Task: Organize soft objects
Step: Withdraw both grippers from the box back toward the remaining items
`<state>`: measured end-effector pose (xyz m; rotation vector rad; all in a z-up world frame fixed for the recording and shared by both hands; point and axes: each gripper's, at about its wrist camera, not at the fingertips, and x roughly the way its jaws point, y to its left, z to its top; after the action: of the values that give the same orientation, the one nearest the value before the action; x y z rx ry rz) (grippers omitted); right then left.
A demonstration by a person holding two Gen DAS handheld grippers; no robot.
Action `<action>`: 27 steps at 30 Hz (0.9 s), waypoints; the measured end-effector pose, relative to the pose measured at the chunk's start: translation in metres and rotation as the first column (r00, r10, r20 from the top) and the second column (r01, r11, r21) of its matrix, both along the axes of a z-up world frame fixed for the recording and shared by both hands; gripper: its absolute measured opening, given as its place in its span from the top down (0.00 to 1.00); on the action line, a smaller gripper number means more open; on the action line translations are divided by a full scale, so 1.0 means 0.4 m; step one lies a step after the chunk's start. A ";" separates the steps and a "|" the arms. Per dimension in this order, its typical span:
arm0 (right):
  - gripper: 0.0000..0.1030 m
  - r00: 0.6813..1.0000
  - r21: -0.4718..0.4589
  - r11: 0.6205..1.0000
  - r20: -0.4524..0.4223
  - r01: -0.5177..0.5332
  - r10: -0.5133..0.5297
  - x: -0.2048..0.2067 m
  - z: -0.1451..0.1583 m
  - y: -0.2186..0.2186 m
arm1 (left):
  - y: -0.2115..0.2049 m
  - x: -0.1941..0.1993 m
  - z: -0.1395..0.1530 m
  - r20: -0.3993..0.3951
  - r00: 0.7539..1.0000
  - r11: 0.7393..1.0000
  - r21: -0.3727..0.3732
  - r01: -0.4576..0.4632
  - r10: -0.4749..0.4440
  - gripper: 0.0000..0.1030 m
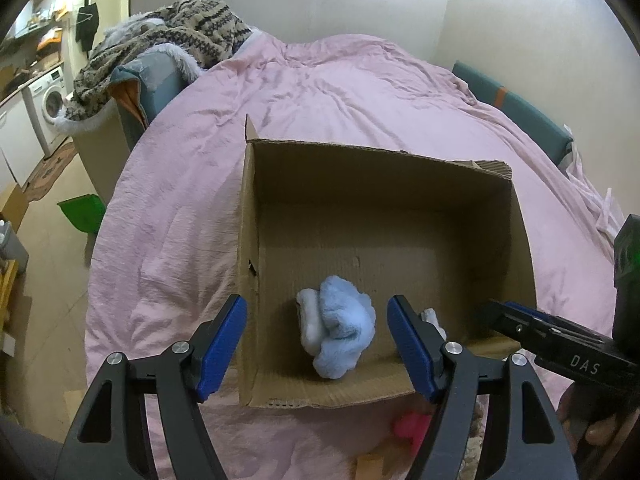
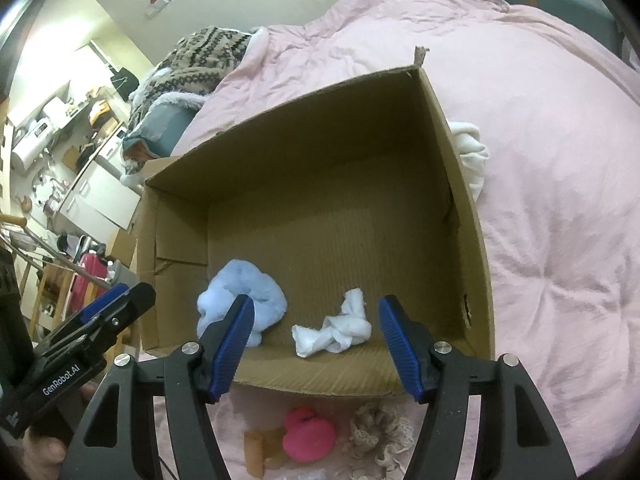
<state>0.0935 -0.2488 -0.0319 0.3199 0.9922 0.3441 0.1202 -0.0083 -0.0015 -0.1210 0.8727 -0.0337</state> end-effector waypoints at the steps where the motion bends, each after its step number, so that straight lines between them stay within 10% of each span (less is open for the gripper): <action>1: 0.34 1.000 -0.004 1.000 0.004 0.000 0.000 -0.004 0.004 -0.001 | 0.001 -0.004 0.003 0.001 1.000 1.000 0.002 0.001 -0.001 0.32; 27: 0.21 0.999 -0.079 0.997 -0.045 0.013 -0.017 -0.188 0.070 -0.070 | 0.028 -0.201 0.053 0.010 1.000 0.997 0.075 -0.008 0.007 0.32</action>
<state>0.0184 -0.2767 -0.0037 0.2642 1.0452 0.2843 0.0400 0.0030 0.0197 -0.0537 0.8623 0.0053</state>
